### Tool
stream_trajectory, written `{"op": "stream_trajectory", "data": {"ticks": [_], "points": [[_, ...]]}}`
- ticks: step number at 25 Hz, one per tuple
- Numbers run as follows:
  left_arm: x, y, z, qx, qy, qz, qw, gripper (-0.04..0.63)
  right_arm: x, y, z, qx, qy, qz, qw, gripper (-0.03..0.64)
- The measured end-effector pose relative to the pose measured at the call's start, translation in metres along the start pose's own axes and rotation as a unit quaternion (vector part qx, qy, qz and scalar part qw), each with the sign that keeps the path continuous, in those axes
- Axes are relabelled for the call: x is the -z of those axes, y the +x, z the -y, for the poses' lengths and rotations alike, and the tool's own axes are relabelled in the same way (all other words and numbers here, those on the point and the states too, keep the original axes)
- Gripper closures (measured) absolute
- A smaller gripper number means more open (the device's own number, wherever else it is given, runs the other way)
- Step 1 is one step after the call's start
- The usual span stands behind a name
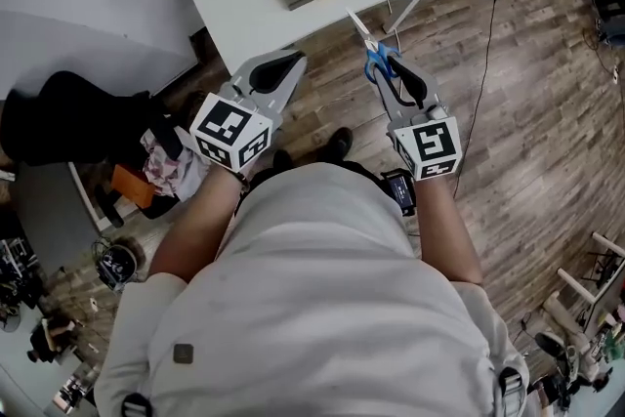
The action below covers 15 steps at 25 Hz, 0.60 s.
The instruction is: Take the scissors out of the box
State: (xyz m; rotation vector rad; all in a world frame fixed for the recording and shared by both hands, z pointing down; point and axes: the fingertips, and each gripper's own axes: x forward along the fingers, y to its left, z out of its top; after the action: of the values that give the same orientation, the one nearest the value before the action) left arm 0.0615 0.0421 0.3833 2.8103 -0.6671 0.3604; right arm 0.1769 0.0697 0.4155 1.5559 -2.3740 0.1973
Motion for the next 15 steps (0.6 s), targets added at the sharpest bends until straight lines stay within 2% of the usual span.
{"op": "stream_trajectory", "data": {"ticks": [15], "points": [[0.025,-0.144,-0.015,0.016,0.017,0.015,0.9996,0.592,-0.028,-0.023,-0.139,0.04,-0.001,0.017,0.999,0.517]]}}
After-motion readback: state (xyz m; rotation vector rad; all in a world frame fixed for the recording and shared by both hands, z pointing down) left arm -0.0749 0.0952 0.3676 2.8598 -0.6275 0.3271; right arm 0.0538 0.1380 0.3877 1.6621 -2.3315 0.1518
